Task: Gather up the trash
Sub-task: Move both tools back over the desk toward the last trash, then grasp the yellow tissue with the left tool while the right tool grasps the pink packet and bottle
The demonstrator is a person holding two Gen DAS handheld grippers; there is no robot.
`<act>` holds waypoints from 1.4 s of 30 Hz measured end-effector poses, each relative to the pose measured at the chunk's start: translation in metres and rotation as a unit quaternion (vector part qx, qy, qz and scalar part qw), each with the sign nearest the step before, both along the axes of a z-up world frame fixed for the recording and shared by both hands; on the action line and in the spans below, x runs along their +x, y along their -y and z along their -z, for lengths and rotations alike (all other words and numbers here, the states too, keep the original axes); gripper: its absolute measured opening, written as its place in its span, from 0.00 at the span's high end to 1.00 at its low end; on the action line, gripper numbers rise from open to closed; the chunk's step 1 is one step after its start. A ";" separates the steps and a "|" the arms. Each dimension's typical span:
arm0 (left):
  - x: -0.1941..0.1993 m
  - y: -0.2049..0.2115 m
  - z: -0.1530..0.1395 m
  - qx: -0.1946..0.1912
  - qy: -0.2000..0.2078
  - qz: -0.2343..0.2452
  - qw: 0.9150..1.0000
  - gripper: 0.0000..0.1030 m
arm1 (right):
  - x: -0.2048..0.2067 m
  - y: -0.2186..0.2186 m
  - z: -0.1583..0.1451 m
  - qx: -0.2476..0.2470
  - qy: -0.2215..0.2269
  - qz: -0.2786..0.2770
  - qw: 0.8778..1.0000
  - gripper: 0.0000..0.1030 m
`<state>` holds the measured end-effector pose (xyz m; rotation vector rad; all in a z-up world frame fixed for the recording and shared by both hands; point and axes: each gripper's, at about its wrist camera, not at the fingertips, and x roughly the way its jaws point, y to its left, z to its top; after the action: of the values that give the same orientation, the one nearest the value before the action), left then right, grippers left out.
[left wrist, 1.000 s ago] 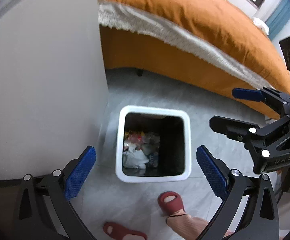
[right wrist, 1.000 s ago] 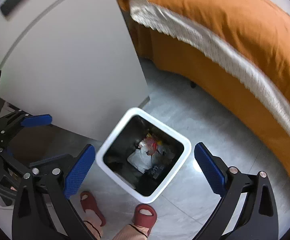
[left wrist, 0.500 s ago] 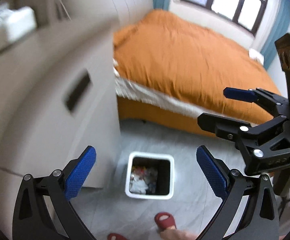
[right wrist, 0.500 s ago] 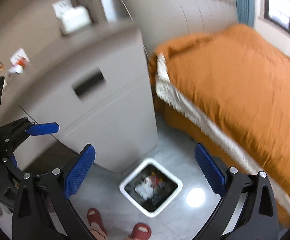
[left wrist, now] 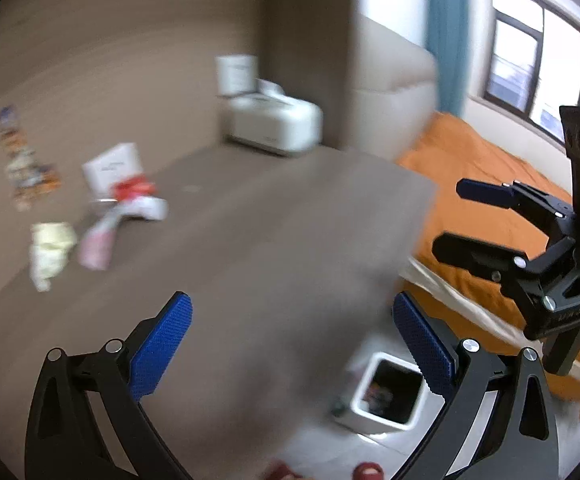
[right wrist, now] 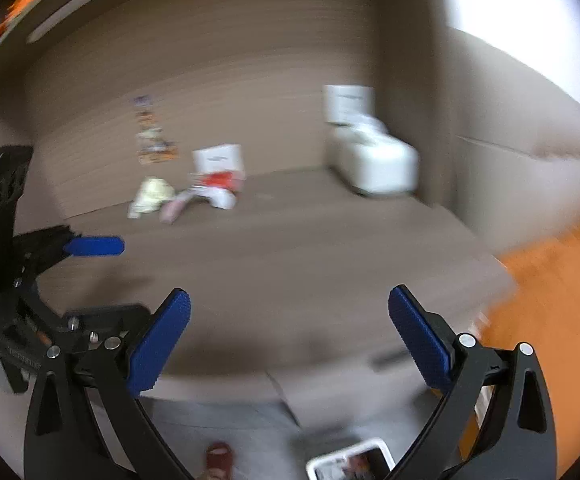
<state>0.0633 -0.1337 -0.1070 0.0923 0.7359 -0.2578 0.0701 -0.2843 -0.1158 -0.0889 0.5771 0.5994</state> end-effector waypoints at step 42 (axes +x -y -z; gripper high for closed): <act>0.212 -0.282 0.087 -0.033 -0.087 -0.146 0.985 0.09 | 0.235 -0.287 0.089 -0.163 -0.023 -0.275 0.947 0.28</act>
<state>0.2754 0.1487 -0.1937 -0.1027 0.9023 -0.0095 0.3047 0.0030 -0.2050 -0.5639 0.6969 1.0463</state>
